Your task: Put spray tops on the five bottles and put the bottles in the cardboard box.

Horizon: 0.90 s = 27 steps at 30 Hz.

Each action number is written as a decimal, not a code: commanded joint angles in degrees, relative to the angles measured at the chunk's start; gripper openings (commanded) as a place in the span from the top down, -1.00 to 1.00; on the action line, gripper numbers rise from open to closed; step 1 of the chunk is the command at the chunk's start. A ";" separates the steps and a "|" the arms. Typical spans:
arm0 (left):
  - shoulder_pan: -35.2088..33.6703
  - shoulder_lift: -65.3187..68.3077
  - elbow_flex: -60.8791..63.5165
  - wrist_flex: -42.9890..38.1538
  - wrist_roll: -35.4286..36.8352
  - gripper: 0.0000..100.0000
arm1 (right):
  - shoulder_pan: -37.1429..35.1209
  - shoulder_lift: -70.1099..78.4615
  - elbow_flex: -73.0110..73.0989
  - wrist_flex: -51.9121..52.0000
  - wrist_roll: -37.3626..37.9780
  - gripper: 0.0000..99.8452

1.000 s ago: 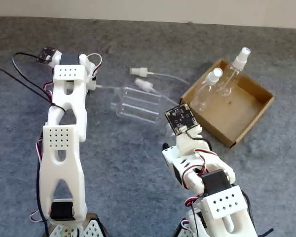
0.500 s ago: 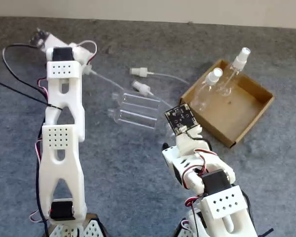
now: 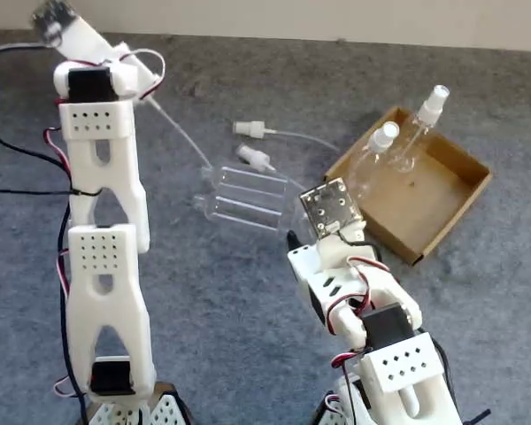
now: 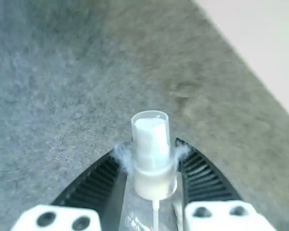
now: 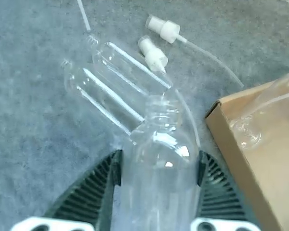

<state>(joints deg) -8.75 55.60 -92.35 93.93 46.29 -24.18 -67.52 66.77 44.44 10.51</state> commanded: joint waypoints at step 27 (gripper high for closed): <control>26.42 -56.31 31.43 6.51 -18.37 0.99 | -3.38 -25.89 2.86 3.30 -0.44 0.74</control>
<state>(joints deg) 14.20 9.45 -67.03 100.53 28.70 -27.16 -92.57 69.76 47.87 10.51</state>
